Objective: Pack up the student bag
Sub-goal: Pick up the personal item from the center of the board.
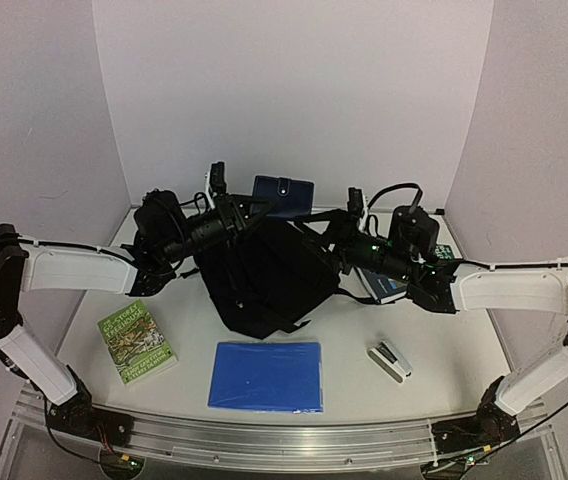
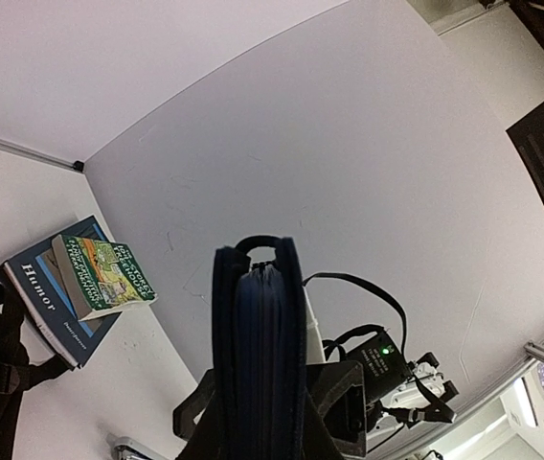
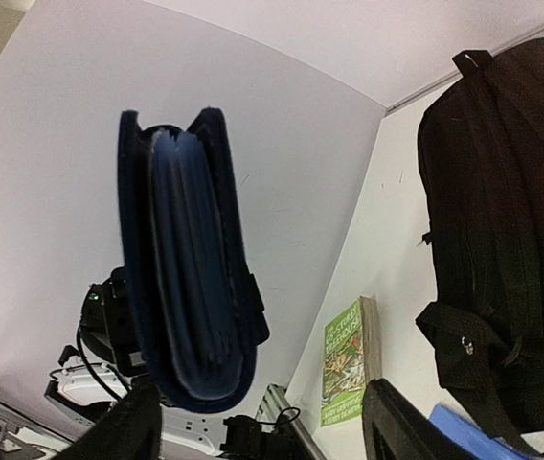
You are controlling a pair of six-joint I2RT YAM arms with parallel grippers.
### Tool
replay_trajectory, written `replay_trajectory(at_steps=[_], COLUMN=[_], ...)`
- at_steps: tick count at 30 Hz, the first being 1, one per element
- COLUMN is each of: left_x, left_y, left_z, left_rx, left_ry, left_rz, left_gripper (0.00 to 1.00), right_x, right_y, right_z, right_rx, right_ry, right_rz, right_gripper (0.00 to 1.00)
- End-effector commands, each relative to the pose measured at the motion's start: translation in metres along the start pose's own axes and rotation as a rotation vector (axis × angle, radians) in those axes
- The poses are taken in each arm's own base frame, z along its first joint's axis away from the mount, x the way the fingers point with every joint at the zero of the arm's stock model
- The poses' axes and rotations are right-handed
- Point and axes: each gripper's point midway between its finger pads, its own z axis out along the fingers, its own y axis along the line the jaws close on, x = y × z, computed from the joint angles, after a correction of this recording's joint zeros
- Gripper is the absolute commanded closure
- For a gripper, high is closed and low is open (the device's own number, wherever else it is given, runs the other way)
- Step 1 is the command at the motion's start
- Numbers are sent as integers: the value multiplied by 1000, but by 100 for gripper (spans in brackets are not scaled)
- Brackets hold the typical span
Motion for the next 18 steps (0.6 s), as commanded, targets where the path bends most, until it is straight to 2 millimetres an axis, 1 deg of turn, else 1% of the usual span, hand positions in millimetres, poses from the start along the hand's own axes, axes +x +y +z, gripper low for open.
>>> replay_trajectory(at_steps=[1,6,10,12,14,15,16,17,18], left_x=[-12,-9,-6,-4,0,3,6,8,12], left_y=[-25,-23,-20,-20,-18,-18,-17,-15,-9], left_z=[-5,-6,-7,-7,-6,-6,-6,-8,-9], left_rx=[86,84,84,89,87,86,80,65,36], left_ry=[-53,-47,-39,-30,-8,6,22,35,51], left_rz=[6,-2,-12,-16,-20,-20,-20,-21,-21], left_gripper=[100,100,100,100,99,93,82,67,49], right_x=[-22,-28,-30,-31,-32,-32,-32,-33,-34], right_y=[40,47,55,57,56,57,58,59,60], right_z=[10,22,27,30,32,32,31,30,29], right_rx=[-132,-165,-215,-222,-221,-222,-224,-223,-215], right_ry=[-68,-83,-82,-84,-85,-85,-87,-90,-93], right_rz=[-45,-55,-50,-54,-57,-61,-70,-81,-94], right_gripper=[38,54,63,73,86,90,95,99,100])
